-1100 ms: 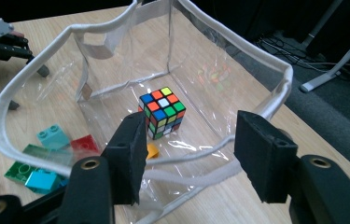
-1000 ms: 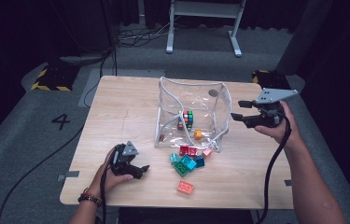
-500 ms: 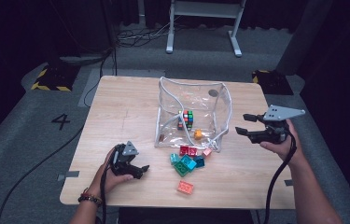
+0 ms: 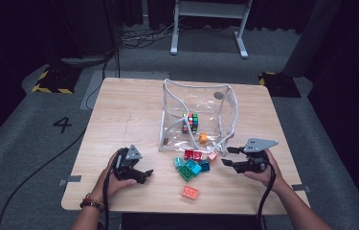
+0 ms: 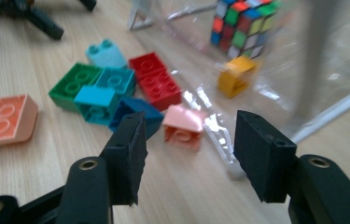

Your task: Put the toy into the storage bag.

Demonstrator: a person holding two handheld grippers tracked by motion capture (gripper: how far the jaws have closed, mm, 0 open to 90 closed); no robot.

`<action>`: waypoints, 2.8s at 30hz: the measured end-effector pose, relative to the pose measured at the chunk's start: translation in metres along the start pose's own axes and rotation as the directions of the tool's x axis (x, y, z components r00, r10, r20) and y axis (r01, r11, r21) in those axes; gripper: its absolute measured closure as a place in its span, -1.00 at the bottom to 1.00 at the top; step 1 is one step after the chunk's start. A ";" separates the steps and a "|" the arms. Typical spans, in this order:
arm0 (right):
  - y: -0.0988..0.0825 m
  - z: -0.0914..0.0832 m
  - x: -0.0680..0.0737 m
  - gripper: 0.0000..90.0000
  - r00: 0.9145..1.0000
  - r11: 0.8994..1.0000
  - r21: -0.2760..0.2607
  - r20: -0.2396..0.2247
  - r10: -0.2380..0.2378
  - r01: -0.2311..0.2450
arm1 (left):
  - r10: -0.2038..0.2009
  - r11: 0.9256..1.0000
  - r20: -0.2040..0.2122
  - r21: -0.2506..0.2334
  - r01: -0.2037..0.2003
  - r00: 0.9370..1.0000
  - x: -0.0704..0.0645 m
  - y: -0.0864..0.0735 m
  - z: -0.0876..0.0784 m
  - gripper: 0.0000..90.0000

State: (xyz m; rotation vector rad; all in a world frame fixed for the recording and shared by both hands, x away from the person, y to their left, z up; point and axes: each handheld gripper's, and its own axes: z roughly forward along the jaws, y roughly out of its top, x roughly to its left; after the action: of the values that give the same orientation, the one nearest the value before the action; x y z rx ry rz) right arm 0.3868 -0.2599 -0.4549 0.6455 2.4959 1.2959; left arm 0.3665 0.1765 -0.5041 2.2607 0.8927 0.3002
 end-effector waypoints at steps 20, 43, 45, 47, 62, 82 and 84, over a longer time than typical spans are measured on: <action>-0.003 0.051 0.012 -0.04 0.999 0.999 0.016 0.035 0.036 -0.036 | 0.000 1.000 0.000 0.000 0.000 1.000 0.000 0.000 0.000 -0.79; -0.010 0.045 0.012 0.32 0.999 0.999 0.031 0.029 0.036 -0.037 | 0.000 1.000 0.000 0.000 0.000 1.000 0.000 0.000 0.000 -0.79; -0.011 0.040 0.010 0.32 0.999 0.999 0.026 0.017 0.040 -0.040 | 0.000 1.000 0.000 0.000 0.000 1.000 0.000 0.000 0.000 -0.79; -0.013 0.033 0.007 0.32 0.999 0.999 0.021 0.016 0.038 -0.039 | 0.000 1.000 0.000 0.000 0.000 1.000 0.000 0.000 0.000 -0.79; -0.018 -0.014 -0.024 0.32 0.993 0.995 -0.058 0.080 0.088 -0.083 | 0.000 1.000 0.000 0.000 0.000 1.000 0.000 0.000 0.000 -0.79; 0.012 -0.056 -0.050 0.32 0.982 0.984 -0.160 0.158 0.103 -0.077 | 0.000 1.000 -0.001 0.000 0.000 1.000 0.000 0.000 0.000 -0.79; 0.018 -0.059 -0.053 0.32 0.981 0.984 -0.164 0.170 0.092 -0.064 | -0.001 1.000 0.003 0.000 0.001 1.000 0.000 0.000 0.000 -0.79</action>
State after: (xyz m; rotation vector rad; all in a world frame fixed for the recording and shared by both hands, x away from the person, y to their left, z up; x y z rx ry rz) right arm 0.4127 -0.3187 -0.4054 0.7901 2.2208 1.3822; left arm 0.3667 0.1764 -0.5042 2.2600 0.8925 0.2960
